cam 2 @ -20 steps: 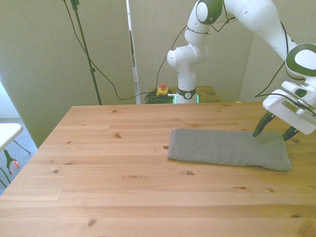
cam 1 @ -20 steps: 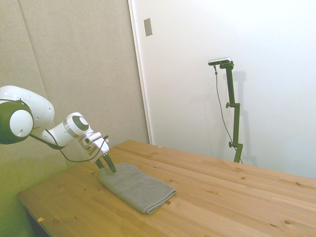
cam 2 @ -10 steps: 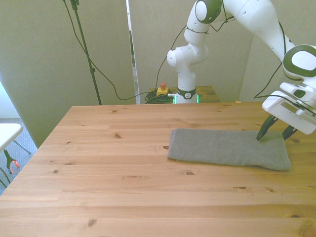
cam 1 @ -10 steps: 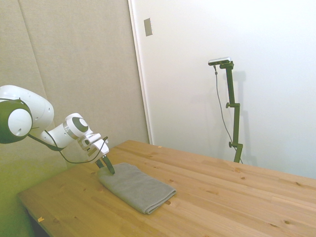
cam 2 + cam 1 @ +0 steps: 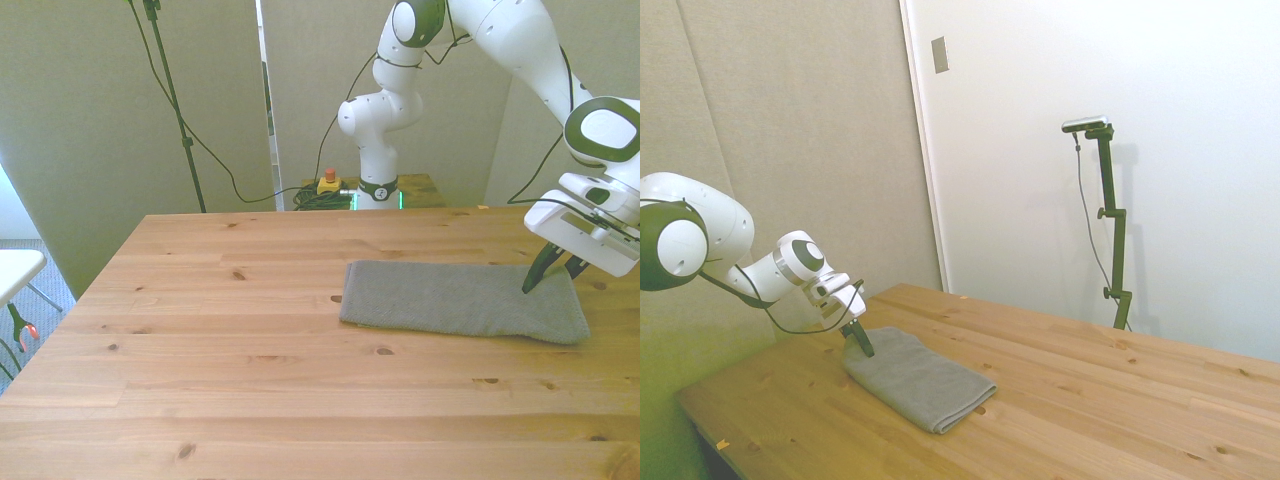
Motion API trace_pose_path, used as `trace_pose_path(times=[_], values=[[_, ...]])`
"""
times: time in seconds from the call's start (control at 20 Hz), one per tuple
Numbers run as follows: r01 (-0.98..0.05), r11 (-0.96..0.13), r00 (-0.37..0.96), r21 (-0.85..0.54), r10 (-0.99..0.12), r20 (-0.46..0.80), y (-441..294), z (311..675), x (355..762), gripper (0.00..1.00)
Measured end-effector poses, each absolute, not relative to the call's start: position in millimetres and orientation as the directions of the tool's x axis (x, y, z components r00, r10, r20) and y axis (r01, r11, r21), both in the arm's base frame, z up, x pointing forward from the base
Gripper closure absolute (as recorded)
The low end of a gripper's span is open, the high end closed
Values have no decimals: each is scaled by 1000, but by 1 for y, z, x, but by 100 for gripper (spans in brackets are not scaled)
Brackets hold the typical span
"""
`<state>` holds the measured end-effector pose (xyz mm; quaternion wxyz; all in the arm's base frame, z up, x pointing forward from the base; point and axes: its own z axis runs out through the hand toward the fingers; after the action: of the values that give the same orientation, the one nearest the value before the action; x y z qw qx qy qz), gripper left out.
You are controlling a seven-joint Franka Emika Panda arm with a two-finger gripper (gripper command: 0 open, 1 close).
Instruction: Fold the towel
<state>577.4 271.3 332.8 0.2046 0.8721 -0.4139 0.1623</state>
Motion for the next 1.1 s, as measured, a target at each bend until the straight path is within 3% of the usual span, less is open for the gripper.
trace_pose_path(times=[0.3, 0.8, 1.1], values=[[-778, -602, 618, 178, -685, 386, 257, 355, 556, 100], [-794, -606, 593, 53, -752, 288, 162, 451, 542, 100], [-814, -581, 567, 19, -788, 241, 115, 464, 538, 100]])
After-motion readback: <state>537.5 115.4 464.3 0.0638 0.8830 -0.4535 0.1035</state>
